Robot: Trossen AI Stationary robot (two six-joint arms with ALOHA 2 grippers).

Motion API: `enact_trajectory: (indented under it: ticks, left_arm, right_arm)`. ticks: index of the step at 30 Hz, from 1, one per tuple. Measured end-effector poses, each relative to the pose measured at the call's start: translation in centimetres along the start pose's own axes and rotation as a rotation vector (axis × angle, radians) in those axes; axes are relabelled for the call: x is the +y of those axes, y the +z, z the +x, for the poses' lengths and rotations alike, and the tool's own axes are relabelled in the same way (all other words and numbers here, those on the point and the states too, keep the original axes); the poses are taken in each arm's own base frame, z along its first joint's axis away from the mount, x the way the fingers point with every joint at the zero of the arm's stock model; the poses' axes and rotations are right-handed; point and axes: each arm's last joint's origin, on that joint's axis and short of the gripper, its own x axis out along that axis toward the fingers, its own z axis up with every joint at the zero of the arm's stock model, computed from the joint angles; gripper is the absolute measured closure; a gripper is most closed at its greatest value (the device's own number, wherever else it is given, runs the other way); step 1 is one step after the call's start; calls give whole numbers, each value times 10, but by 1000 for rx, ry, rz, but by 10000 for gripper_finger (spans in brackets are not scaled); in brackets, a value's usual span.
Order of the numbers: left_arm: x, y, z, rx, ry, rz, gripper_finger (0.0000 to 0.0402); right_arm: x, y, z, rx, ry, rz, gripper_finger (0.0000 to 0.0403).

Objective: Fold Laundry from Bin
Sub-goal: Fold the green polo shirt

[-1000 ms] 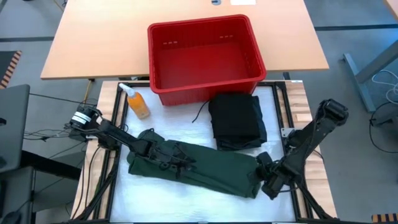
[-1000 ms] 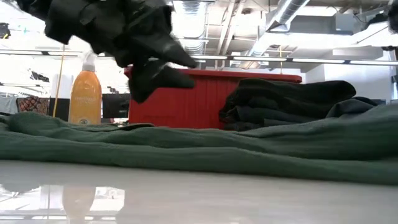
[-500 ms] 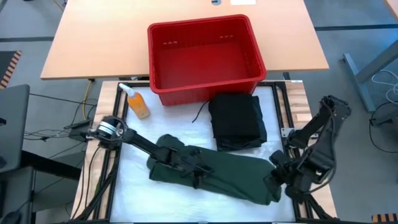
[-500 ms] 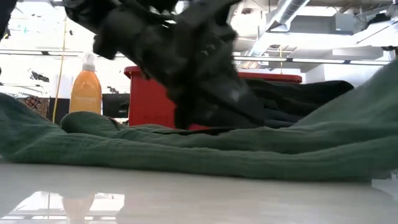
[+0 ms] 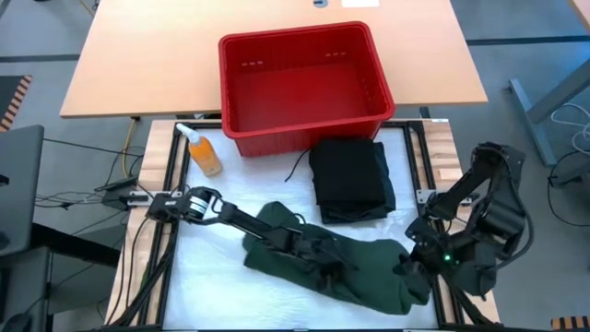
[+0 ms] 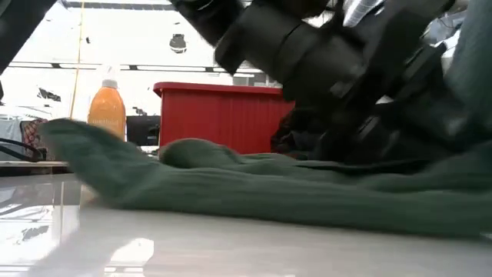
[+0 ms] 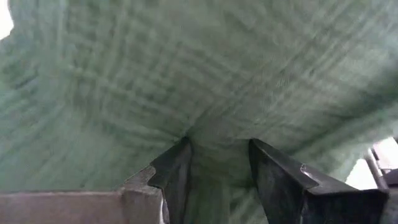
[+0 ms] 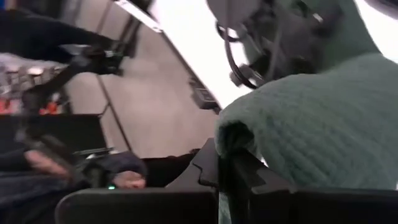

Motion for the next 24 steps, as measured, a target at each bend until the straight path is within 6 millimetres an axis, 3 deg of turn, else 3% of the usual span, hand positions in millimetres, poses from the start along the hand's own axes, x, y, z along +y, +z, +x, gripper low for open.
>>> enact_trajectory:
  ticks: [5, 10, 14, 19, 24]
  left_arm:
    - [-9, 31, 6, -100, -20, 71, 246]
    - [-6, 50, 7, -207, 22, 107, 246]
    - [-1, 68, -9, -155, -14, 67, 246]
    - [-3, 86, -60, 47, 139, 102, 246]
    - [-13, 92, -143, 310, 436, 182, 246]
  right_arm:
    - [12, 10, -23, -3, 79, -41, 376]
    - [20, 21, -40, -29, 141, -86, 376]
    - [22, 29, -41, -63, 151, -117, 376]
    - [24, 33, -24, -82, 93, -142, 376]
    - [27, 41, 9, -123, -13, -155, 375]
